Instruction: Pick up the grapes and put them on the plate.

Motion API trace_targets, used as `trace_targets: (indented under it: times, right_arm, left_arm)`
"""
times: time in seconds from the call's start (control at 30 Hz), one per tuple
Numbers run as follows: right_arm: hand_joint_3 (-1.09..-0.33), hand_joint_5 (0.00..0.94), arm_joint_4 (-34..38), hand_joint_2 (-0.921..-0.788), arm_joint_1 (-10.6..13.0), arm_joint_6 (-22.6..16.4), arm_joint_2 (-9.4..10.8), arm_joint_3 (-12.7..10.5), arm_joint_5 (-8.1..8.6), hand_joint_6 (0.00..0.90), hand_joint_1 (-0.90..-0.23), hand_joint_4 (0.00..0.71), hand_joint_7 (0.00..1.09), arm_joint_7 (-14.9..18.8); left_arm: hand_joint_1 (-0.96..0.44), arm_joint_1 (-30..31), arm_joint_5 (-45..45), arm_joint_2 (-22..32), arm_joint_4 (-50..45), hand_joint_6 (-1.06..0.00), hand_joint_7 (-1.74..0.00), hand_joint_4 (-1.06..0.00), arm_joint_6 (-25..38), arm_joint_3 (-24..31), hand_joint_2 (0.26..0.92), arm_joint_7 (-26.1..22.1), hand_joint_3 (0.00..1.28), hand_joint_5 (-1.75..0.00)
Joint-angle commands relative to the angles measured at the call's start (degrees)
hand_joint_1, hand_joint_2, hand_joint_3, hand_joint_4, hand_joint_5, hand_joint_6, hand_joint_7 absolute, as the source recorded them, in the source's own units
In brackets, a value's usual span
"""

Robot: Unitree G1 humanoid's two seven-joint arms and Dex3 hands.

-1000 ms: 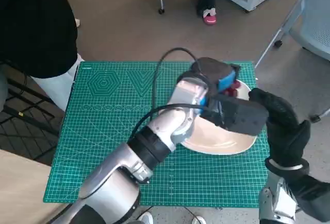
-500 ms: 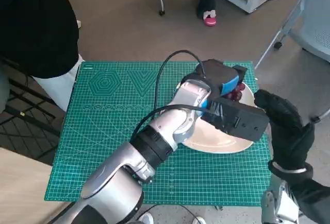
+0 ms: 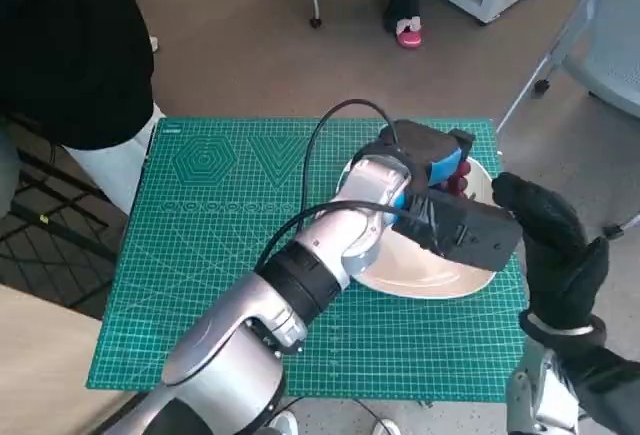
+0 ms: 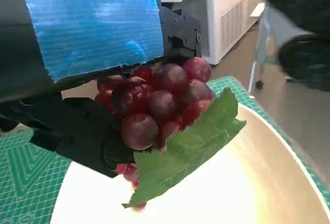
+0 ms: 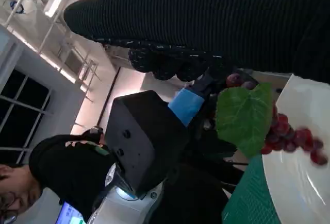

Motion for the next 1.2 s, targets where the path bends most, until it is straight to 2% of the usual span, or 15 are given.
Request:
trace_targets:
  times: [0.03, 0.1, 0.13, 0.27, 0.4, 0.53, 0.7, 1.0, 1.2]
  right_arm:
    - [-0.760, 0.007, 0.62, -0.921, 0.74, 0.30, -0.01, 0.23, -0.22, 0.046, -0.558, 0.380, 0.40, -0.44]
    - [-0.760, 0.007, 0.67, -0.921, 0.72, 0.27, 0.02, 0.27, -0.18, 0.047, -0.559, 0.380, 0.40, -0.42]
    - [-0.760, 0.007, 0.69, -0.921, 0.71, 0.26, 0.03, 0.28, -0.17, 0.048, -0.560, 0.380, 0.40, -0.42]
    - [-0.760, 0.006, 0.71, -0.921, 0.71, 0.23, 0.04, 0.31, -0.13, 0.050, -0.561, 0.380, 0.39, -0.42]
    - [-0.761, 0.006, 0.84, -0.921, 0.62, 0.21, 0.08, 0.32, -0.10, 0.052, -0.561, 0.380, 0.39, -0.41]
    - [-0.763, 0.004, 1.60, -0.921, 0.00, 0.17, 0.44, 0.42, 0.14, 0.052, -0.563, 0.378, 0.38, -0.32]
    - [-0.764, 0.004, 2.26, -0.921, -0.40, -0.06, 0.49, 0.39, 0.45, 0.054, -0.565, 0.378, 0.38, -0.02]
    - [-0.768, 0.001, 3.00, -0.921, -1.12, -0.28, 0.46, 0.46, 0.57, 0.053, -0.568, 0.375, 0.37, 0.11]
    - [-0.773, 0.000, 3.18, -0.921, -1.22, -0.58, 0.45, 0.49, 0.52, 0.052, -0.572, 0.371, 0.36, 0.19]
  left_arm:
    - [-0.18, -3.16, -1.25, -1.20, 2.51, -0.35, -0.90, -0.46, 1.08, -0.17, 0.866, -4.13, 0.23, -0.61]
    - [-0.24, -3.51, -1.19, -1.21, 3.42, -0.38, -0.55, -0.47, 0.80, -0.57, 0.868, -5.18, 0.13, -0.33]
    - [-0.28, -3.62, -1.14, -1.20, 3.73, -0.39, -0.43, -0.47, 0.62, -0.74, 0.873, -5.43, 0.09, -0.23]
    - [-0.38, -3.93, -1.17, -1.19, 4.43, -0.39, -0.22, -0.45, 0.22, -1.09, 0.884, -5.75, 0.03, -0.06]
    - [-0.43, -3.87, -1.27, -0.95, 4.82, -0.39, -0.16, -0.43, -0.66, -1.44, 0.889, -5.43, 0.01, -0.01]
    - [-0.60, -2.11, -1.26, 0.82, 5.55, -0.27, -0.07, -0.24, -5.27, -2.20, 0.908, -3.45, 0.02, 0.00]
    - [-0.66, -2.08, -1.67, 1.13, 6.58, -0.20, -0.02, -0.13, -6.06, -2.16, 0.919, -3.53, 0.03, 0.00]
    - [-0.66, -2.21, -2.35, 1.62, 7.53, -0.17, -0.01, -0.08, -6.39, -1.53, 0.921, -3.13, 0.05, 0.00]
    - [-0.64, -1.07, -6.32, 4.41, 7.09, -0.16, 0.00, -0.04, -9.09, 2.23, 0.921, -3.62, 0.04, 0.00]
